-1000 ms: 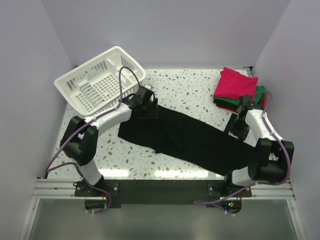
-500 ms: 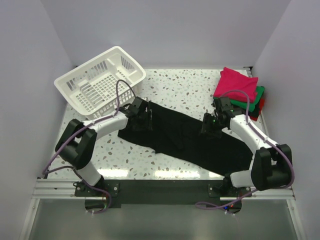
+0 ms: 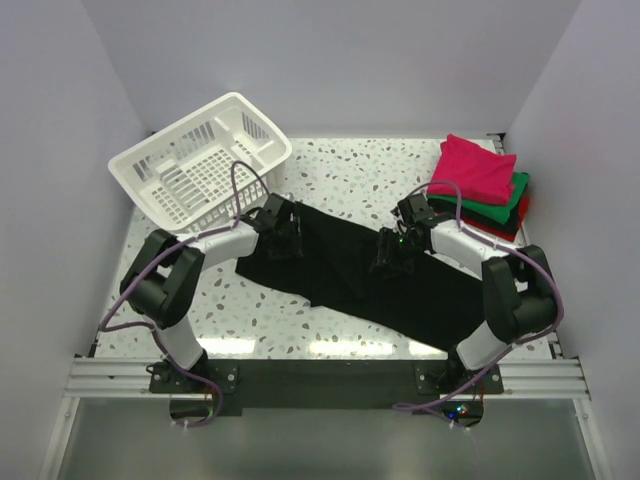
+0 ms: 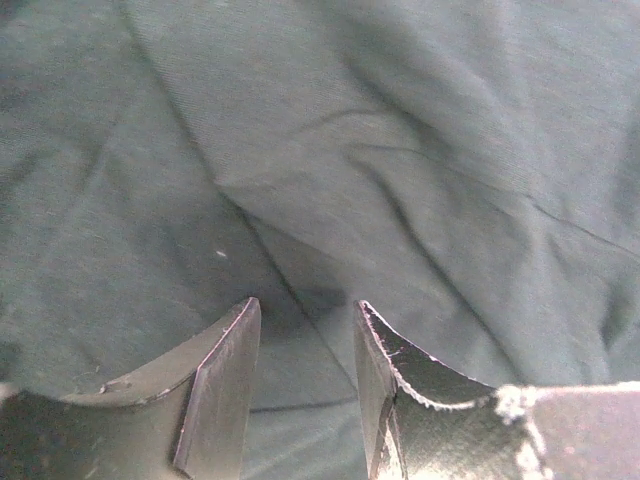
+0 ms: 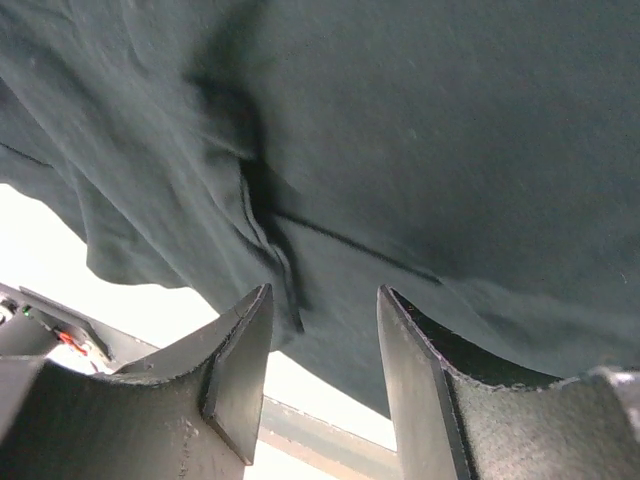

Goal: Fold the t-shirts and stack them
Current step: Fold the tshirt

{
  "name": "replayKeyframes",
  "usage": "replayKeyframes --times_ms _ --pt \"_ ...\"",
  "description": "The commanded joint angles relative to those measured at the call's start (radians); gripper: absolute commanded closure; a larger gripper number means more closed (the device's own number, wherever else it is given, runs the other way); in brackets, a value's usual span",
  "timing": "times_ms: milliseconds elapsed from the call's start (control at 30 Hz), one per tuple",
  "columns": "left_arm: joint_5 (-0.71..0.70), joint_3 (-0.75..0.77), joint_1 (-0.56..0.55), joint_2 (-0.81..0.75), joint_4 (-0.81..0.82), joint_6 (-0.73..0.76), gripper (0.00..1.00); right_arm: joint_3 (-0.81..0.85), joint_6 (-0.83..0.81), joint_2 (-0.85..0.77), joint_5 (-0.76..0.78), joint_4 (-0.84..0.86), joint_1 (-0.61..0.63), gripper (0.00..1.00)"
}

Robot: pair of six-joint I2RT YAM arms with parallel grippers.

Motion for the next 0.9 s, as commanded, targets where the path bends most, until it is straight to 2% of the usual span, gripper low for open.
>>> replayKeyframes --times_ms 0,100,333,633,867 --pt "-0.057 0.042 0.019 0.022 0.024 -0.016 0.54 0.062 0.017 0.036 -0.044 0.07 0.012 0.51" --pt "-0.08 0.056 0.024 0.035 0.0 -0.016 0.55 0.079 0.017 0.065 -0.053 0.087 0.025 0.52" --pt "-0.068 0.022 0.025 0.003 0.087 -0.036 0.54 0.098 0.011 0.112 -0.084 0.122 0.04 0.53" --pt "-0.048 0.031 0.045 0.046 0.103 -0.039 0.54 0.116 0.023 0.16 -0.105 0.14 0.058 0.53" --pt "-0.028 0.034 0.047 0.068 0.142 -0.055 0.58 0.119 0.026 0.174 -0.1 0.142 0.066 0.56"
